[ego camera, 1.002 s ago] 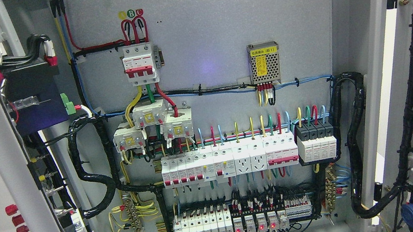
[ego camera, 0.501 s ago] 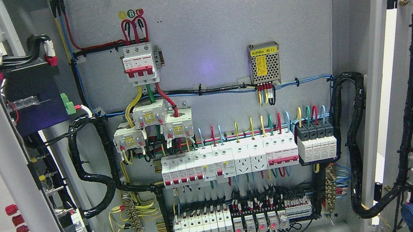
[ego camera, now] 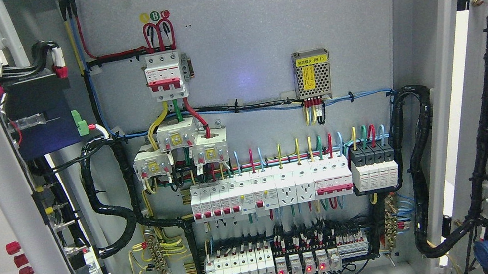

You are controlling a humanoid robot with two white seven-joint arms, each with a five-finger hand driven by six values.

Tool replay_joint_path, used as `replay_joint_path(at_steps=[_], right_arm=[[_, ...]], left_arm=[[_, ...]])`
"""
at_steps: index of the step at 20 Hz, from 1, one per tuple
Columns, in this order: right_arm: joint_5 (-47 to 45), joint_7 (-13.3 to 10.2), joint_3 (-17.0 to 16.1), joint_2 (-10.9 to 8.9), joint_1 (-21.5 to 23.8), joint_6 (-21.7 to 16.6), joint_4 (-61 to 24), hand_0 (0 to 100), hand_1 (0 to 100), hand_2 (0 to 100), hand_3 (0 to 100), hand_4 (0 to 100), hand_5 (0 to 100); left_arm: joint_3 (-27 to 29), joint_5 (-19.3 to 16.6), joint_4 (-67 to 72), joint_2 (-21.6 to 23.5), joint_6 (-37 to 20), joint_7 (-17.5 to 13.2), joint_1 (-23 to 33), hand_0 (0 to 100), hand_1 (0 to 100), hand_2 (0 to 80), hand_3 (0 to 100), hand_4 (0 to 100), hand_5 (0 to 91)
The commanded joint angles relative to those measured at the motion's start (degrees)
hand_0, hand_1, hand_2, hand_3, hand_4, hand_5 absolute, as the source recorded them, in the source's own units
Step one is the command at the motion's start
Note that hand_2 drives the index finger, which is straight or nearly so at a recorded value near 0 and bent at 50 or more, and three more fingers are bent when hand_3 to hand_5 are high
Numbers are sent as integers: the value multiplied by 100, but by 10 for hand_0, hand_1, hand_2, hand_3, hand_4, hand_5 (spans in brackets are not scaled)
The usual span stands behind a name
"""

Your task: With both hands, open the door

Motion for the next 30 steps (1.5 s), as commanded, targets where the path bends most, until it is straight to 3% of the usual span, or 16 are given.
replay_joint_path(at_steps=[1,5,8,16,20,25,30], right_arm=[[2,7,173,277,-109,-6,223,191,0,0,0,0,0],[2,7,296,277,-135,-6,223,191,0,0,0,0,0],[2,7,383,295,-267,-6,293,191,0,0,0,0,0],[2,15,437,655,-460,-6,619,191,0,0,0,0,0],[2,15,524,673,-522,-6,689,190,0,0,0,0,0],[11,7,726,708,-548,-6,698,190,0,0,0,0,0],[11,7,841,770,-575,3,811,191,0,0,0,0,0]], left_arm=[[-499,0,-887,254,-589,13,247,0,0,0,0,0,0],[-516,9,-1079,334,-1277,5,353,0,0,0,0,0,0],[-621,18,-1606,395,-1268,5,537,0,0,0,0,0,0],[-946,9,-3153,834,-1137,5,1161,0,0,0,0,0,0],[-1158,-9,-3759,923,-1119,13,1346,0,0,0,0,0,0],[-1158,0,-4709,1072,-645,13,1372,0,0,0,0,0,0],[-1158,0,-4982,1054,-635,13,1250,0,0,0,0,0,0]])
